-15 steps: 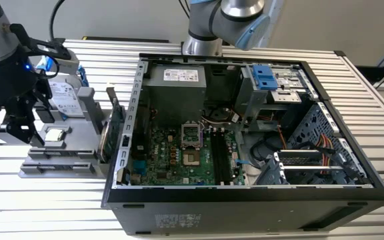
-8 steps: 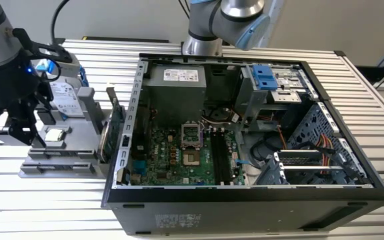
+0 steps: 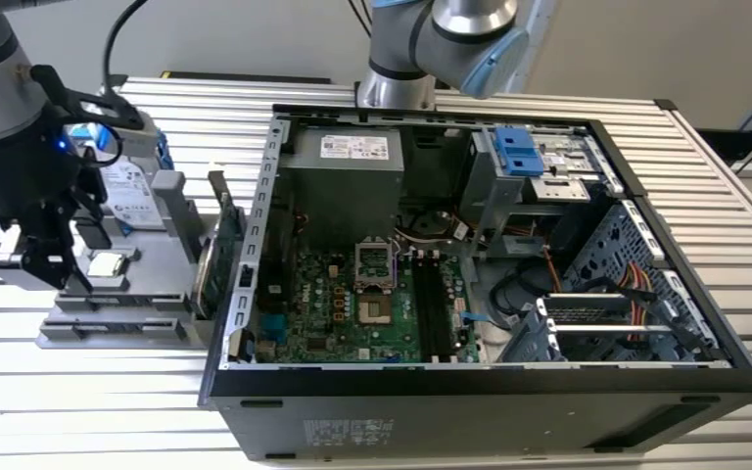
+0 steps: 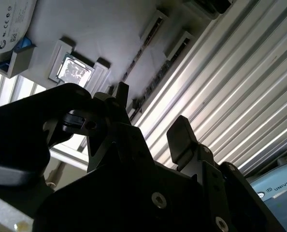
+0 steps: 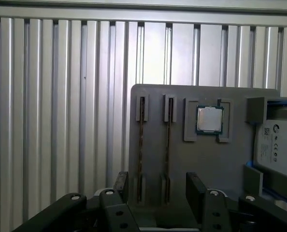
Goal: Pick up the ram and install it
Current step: 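Pick up the ram and move it above insertion slot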
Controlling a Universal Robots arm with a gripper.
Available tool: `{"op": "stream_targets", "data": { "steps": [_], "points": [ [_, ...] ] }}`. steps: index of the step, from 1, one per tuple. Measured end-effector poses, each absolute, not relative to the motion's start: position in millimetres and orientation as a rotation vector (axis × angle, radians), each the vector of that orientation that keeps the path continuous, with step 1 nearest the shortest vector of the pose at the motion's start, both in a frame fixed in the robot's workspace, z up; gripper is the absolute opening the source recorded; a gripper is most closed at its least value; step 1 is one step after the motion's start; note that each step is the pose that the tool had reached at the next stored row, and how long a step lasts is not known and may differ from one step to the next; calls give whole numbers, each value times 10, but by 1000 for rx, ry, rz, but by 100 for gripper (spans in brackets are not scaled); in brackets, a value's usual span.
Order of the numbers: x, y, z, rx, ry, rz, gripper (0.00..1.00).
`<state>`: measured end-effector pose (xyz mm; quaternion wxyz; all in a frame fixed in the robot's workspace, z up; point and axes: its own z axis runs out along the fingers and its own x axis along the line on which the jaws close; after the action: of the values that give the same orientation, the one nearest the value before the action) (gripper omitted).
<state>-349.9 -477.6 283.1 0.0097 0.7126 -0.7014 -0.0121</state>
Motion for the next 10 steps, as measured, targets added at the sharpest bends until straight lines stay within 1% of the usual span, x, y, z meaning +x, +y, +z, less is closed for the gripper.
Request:
{"op": "stream_targets", "data": {
  "steps": [10],
  "points": [
    [-3500, -4776, 2727, 2224, -2190, -37, 100]
  ]
}}
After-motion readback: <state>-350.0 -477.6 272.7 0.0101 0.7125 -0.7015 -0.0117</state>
